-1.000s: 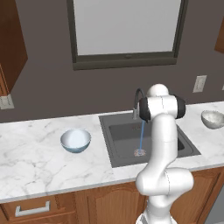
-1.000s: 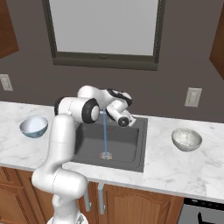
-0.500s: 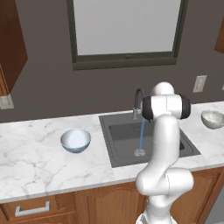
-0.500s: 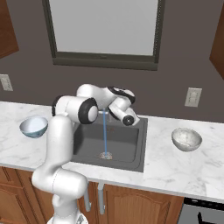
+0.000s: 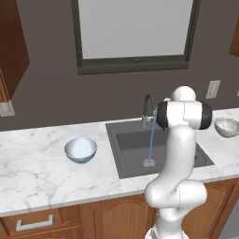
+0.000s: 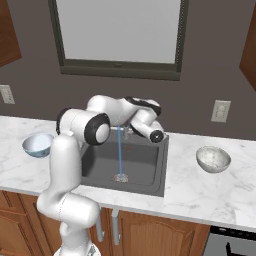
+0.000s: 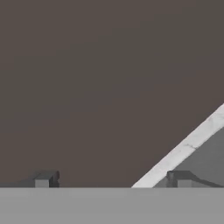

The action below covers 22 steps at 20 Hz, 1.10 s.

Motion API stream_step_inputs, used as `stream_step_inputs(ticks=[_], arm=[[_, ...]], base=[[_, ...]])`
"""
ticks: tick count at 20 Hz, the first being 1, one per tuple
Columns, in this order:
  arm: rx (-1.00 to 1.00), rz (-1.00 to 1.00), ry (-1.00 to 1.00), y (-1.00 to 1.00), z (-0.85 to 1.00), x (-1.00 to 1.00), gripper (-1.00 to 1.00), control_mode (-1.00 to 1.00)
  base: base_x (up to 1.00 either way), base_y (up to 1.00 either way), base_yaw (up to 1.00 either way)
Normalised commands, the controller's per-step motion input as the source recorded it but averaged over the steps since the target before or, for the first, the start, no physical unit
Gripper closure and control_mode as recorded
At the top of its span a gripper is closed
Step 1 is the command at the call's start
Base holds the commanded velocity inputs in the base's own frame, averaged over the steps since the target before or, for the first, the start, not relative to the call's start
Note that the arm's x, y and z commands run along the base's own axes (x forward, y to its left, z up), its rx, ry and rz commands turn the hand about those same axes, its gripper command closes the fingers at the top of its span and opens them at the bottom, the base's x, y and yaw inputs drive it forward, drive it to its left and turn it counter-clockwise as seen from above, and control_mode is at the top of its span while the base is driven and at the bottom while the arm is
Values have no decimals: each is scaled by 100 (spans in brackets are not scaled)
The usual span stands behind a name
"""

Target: Rinse each bowl for a few seconds and place them down in the sink or on the counter.

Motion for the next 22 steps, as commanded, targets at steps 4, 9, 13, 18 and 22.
stream_step_inputs(ticks=[4,9,13,18,22], arm=[[10,0,5,-23,37,-40,-100,-100],[9,0,6,-21,36,-39,-100,-100],[10,0,11,-25,25,-45,-100,-100],[9,-1,14,-21,20,-40,-100,-100],[8,-2,15,-17,19,-35,-100,-100]], base=[[0,0,0],[0,0,0],[0,0,0],[0,0,0],[0,0,0]])
